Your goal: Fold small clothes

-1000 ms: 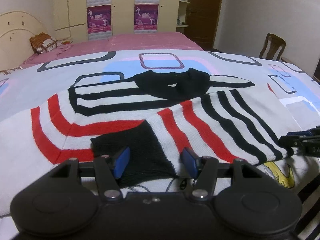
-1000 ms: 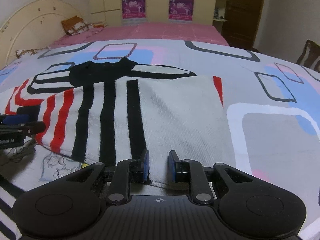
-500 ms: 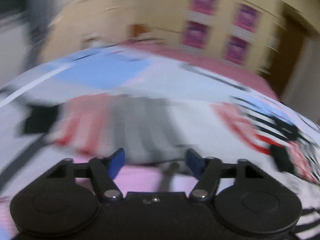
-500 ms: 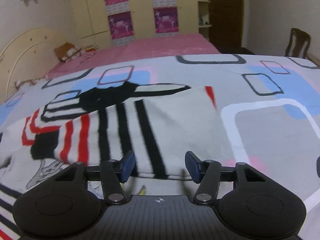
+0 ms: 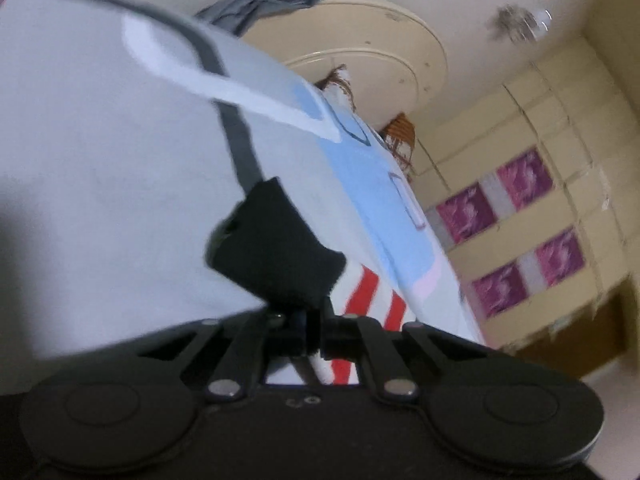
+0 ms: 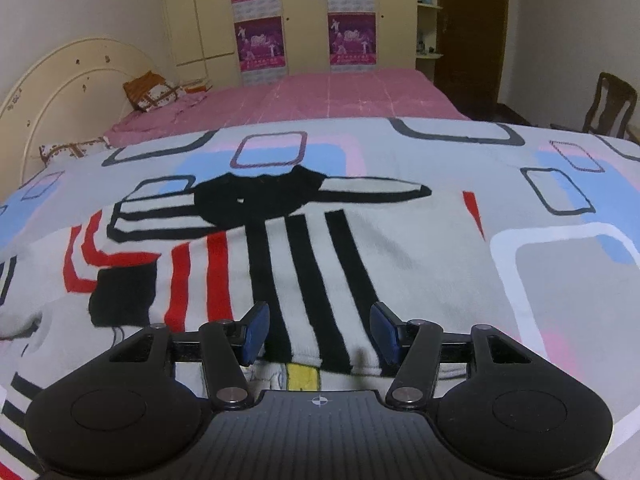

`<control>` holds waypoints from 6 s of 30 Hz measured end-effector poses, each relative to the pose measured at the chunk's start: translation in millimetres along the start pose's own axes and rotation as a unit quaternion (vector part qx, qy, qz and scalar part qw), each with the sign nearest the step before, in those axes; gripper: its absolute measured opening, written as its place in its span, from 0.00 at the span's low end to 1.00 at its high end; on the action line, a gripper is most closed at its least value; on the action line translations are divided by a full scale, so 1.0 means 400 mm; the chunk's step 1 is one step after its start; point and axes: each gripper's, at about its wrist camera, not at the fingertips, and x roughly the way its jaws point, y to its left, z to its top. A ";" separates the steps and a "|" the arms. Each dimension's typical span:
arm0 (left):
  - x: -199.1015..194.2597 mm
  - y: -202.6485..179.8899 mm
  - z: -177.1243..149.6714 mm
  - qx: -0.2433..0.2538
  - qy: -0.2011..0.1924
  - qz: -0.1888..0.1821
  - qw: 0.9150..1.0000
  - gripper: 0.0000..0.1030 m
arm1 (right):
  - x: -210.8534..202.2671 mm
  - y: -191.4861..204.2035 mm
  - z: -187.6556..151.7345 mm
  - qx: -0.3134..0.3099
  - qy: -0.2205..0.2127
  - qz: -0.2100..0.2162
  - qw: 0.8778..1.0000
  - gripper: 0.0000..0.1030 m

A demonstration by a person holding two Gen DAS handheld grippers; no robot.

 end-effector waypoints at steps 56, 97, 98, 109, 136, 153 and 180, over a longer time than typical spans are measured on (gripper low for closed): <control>-0.093 -0.465 -0.508 0.471 0.105 -0.016 0.876 0.50 | 0.060 -0.101 0.017 0.185 0.044 0.165 0.968 0.55; 0.014 -0.465 -0.447 0.527 0.194 -0.069 0.825 0.42 | 0.030 -0.090 -0.014 0.089 0.018 0.011 0.996 0.45; -0.013 -0.463 -0.431 0.521 0.179 -0.080 0.830 0.42 | -0.002 -0.095 -0.012 0.091 -0.004 -0.001 0.996 0.47; 0.055 -0.595 -0.635 0.544 0.205 -0.126 0.804 0.43 | 0.079 0.140 -0.022 -0.029 0.036 0.117 0.992 0.25; 0.357 -0.660 -0.457 0.538 0.203 -0.148 0.804 0.60 | 0.180 0.009 0.076 0.090 0.013 -0.123 0.988 0.37; 0.378 -0.667 -0.510 0.561 0.206 -0.113 0.794 0.68 | 0.256 0.225 0.072 0.006 0.005 -0.128 0.992 0.31; 0.220 -0.661 -0.672 0.594 0.199 -0.118 0.770 0.68 | 0.164 0.006 0.001 0.060 -0.002 -0.117 0.991 0.45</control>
